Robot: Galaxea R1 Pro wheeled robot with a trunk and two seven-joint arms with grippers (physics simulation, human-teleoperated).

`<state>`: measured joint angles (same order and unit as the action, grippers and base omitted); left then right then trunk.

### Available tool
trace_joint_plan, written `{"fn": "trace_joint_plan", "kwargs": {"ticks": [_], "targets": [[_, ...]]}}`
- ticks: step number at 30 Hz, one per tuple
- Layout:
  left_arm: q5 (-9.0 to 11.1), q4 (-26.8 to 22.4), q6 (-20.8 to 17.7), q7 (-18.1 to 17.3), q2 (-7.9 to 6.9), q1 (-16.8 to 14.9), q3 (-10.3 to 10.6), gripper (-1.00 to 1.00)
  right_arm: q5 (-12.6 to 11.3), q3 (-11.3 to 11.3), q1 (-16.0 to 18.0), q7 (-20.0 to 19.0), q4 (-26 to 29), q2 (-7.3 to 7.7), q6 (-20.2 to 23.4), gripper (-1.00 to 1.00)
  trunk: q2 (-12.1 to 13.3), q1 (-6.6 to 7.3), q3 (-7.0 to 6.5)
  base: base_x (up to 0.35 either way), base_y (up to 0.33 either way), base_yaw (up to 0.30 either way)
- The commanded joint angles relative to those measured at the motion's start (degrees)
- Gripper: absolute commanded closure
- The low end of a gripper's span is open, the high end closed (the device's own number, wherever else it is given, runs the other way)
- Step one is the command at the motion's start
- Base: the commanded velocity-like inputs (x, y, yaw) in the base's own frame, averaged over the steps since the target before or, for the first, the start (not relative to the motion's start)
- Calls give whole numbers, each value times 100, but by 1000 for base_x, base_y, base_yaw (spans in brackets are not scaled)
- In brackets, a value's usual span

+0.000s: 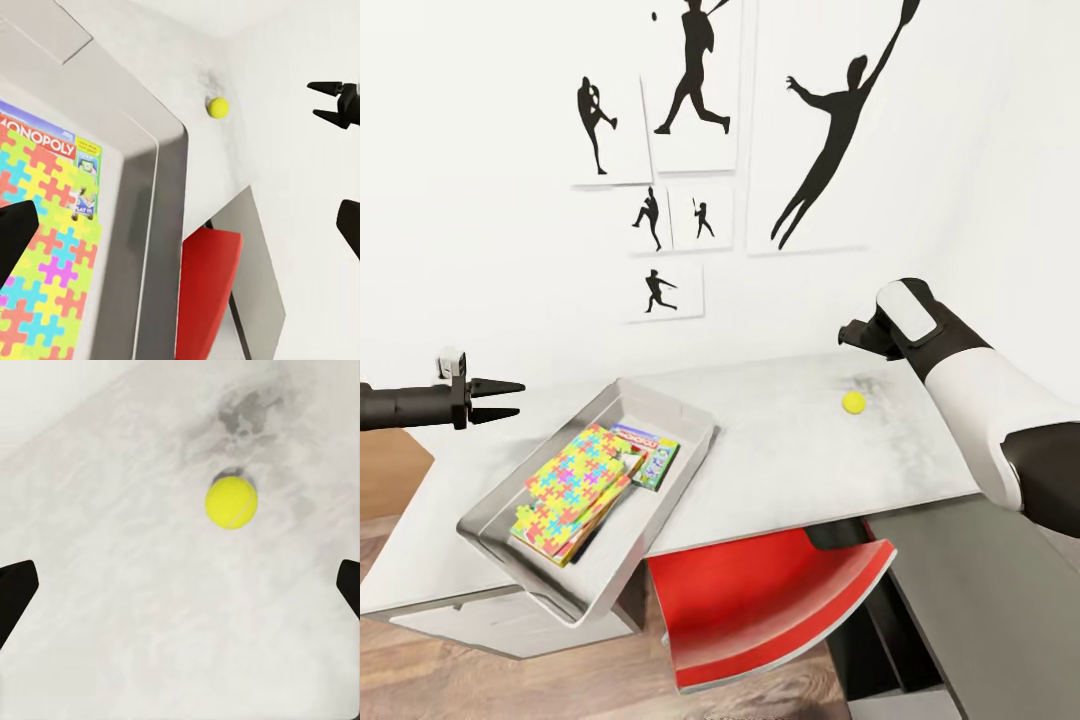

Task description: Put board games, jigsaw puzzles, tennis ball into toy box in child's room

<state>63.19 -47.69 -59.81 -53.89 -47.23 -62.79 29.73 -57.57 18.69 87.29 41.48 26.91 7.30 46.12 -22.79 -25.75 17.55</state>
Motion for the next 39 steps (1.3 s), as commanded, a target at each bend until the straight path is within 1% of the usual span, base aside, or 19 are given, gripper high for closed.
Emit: {"fn": "trace_joint_plan", "kwargs": {"ticks": [1, 10, 23, 30, 33, 34, 36, 37, 38, 39], "targets": [[13, 5, -19, -25, -6, -14, 27, -100, -57, 47, 7, 45, 7, -2, 13, -100, -13, -3, 21, 20, 0, 0], [12, 5, -19, -25, -6, -14, 32, -100, -49, 47, 7, 43, 7, -38, 12, -100, -13, -3, 105, 90, 13, 0], [11, 5, -19, -25, -6, -14, 33, -100, -44, 47, 1, 43, 2, -36, 12, -100, -13, -3, 225, 11, 2, 0], [28, 5, -19, -45, -26, -14, -1, -100, -13, 47, -1, 44, -157, -36, 2, -100, -13, -3, 290, 0, 0, 0], [41, -4, -19, -263, -103, -14, -144, -100, 112, 47, -1, 45, -235, -40, -3, -100, -13, -3, 318, 0, 0, 0], [43, -15, -19, -497, -142, -14, -246, -100, 201, 47, -1, 43, -256, -41, -4, -100, -13, -3, 327, 0, 0, 0], [39, -24, -19, -794, -179, -14, -345, -100, 292, 47, -2, 41, -269, -42, -5, -100, -13, -3, 346, 0, 0, 0], [27, -34, -19, -1121, -218, -14, -426, -100, 371, 48, -2, 39, -279, -43, -5, -100, -13, -3, 355, 0, 0, 0], [21, -40, -19, -1286, -241, -14, -457, -100, 401, 50, -2, 38, -283, -43, -5, -100, -13, -3, 364, 0, 0, 0], [7, -49, -19, -1595, -290, -14, -502, -100, 445, 52, -2, 38, -289, -44, -6, -100, -13, -3, 374, 0, 0, 0]]}}
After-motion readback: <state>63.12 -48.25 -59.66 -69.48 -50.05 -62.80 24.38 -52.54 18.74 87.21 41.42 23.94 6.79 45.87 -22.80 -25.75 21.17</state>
